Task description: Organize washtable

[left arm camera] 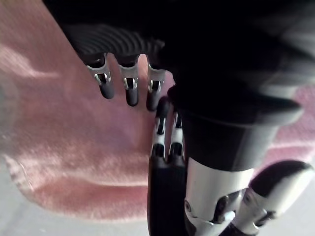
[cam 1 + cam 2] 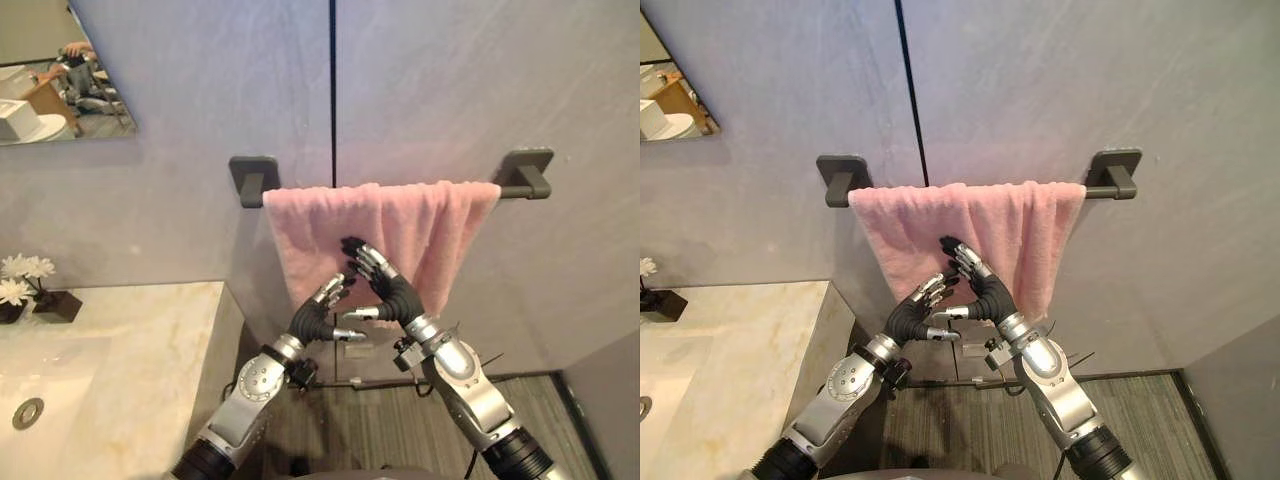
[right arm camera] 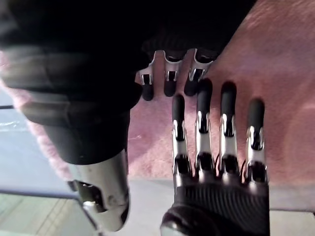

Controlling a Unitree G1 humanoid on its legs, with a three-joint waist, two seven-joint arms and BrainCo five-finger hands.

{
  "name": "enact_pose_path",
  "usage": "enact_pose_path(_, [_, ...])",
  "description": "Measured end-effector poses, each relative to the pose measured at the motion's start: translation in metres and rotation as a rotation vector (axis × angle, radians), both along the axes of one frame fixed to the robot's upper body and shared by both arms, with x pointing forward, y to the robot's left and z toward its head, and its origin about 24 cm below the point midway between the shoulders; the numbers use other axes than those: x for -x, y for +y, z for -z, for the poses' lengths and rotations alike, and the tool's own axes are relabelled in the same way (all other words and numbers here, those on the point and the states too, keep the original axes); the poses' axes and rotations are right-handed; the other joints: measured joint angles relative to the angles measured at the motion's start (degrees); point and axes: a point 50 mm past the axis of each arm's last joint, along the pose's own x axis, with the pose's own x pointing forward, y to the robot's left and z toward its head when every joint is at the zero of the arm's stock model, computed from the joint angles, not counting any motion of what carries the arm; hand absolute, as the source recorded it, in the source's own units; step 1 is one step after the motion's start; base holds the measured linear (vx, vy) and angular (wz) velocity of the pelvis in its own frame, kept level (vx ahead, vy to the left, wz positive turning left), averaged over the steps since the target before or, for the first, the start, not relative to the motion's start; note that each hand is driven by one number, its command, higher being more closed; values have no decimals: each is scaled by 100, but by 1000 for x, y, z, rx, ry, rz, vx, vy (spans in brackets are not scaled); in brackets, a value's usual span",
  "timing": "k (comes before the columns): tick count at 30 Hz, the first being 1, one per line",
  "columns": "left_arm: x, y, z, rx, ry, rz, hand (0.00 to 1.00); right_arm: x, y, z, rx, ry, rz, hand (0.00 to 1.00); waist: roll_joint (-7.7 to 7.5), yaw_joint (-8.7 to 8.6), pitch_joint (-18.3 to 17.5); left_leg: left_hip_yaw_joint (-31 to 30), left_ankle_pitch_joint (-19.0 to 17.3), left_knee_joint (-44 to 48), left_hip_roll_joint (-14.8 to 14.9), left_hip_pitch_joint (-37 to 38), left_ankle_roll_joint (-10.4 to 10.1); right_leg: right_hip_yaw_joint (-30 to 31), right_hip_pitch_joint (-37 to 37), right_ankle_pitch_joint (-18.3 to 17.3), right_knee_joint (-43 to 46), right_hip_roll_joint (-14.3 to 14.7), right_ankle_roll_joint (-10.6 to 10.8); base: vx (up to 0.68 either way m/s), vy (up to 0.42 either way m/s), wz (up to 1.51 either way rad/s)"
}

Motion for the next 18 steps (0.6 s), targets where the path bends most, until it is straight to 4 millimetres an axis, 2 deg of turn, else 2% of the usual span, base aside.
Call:
enact_pose_path(3, [-3, 4, -1, -49, -30, -64, 0, -2, -6, 7, 26, 14, 74, 0, -13, -11, 8, 0, 0, 0, 1, -11, 1, -4, 6, 1, -31, -10, 1, 0, 0, 0])
enact_pose_path(7, [-11, 16, 0, -48, -39, -191, 0, -4, -33, 15, 21, 56, 242, 0, -31, -14, 16, -10, 1, 1, 2, -42, 1, -21, 10, 1, -51, -19, 1, 0, 0, 0])
enact_pose_path(9, [-14, 26, 2, -74, -40, -247, 0, -4, -53, 17, 8, 63, 349, 0, -55, -26, 31, -10, 0, 1, 7, -50, 1, -23, 7, 1, -64, -12, 1, 0, 0, 0])
enact_pose_path(12, [-16, 37, 2, -85, -43, -307, 0, -1, -71, 17, -15, 64, 449, 0, -97, -50, 57, -6, -1, 0, 20, -50, 0, -20, -5, 1, -79, -6, 0, -22, -17, 0])
enact_pose_path(18, [-20, 59, 0, -75, -48, -422, 0, 10, -95, 14, -88, 53, 587, 0, -154, -53, 91, 11, -6, 0, 30, -58, -3, -7, -7, 5, -111, -3, 1, 0, 0, 0])
